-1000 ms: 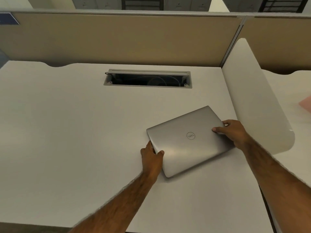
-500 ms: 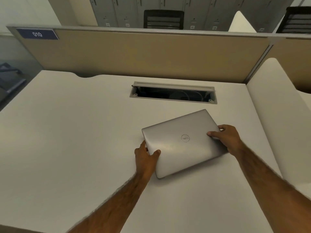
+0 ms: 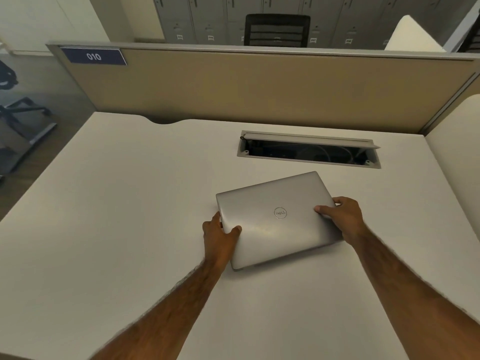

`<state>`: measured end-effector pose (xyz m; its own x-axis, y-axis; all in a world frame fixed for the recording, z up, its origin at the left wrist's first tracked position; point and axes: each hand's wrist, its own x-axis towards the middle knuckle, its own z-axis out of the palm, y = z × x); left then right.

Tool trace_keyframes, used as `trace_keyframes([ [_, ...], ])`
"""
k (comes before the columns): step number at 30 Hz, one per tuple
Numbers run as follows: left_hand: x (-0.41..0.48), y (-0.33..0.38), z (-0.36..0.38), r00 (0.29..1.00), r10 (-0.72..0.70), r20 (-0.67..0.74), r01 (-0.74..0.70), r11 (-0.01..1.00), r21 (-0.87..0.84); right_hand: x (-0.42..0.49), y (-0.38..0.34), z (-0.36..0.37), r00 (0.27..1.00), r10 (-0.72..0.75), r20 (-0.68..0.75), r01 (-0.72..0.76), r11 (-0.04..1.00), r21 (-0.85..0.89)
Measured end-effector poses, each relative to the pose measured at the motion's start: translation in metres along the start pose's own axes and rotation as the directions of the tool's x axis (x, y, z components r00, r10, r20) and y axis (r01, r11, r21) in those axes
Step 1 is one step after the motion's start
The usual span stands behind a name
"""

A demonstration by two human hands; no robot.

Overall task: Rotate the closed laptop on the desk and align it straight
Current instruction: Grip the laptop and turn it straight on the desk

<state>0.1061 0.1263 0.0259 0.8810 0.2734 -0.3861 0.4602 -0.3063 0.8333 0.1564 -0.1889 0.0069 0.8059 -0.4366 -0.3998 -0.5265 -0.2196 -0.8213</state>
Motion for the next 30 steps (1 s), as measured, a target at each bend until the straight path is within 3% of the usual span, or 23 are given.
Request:
trace_keyframes([
  [12,0.034,-0.025,-0.039,0.999,-0.025,0.024,0.023,0.996,0.084,-0.023,0.0,0.053,0.997,0.019,-0.078,-0.023,0.998,-0.059],
  [30,0.061,-0.031,-0.042,0.997,-0.003,0.081,-0.009,0.988,0.152,-0.039,0.01,0.062,0.988,0.071,-0.135,-0.093,0.983,-0.161],
])
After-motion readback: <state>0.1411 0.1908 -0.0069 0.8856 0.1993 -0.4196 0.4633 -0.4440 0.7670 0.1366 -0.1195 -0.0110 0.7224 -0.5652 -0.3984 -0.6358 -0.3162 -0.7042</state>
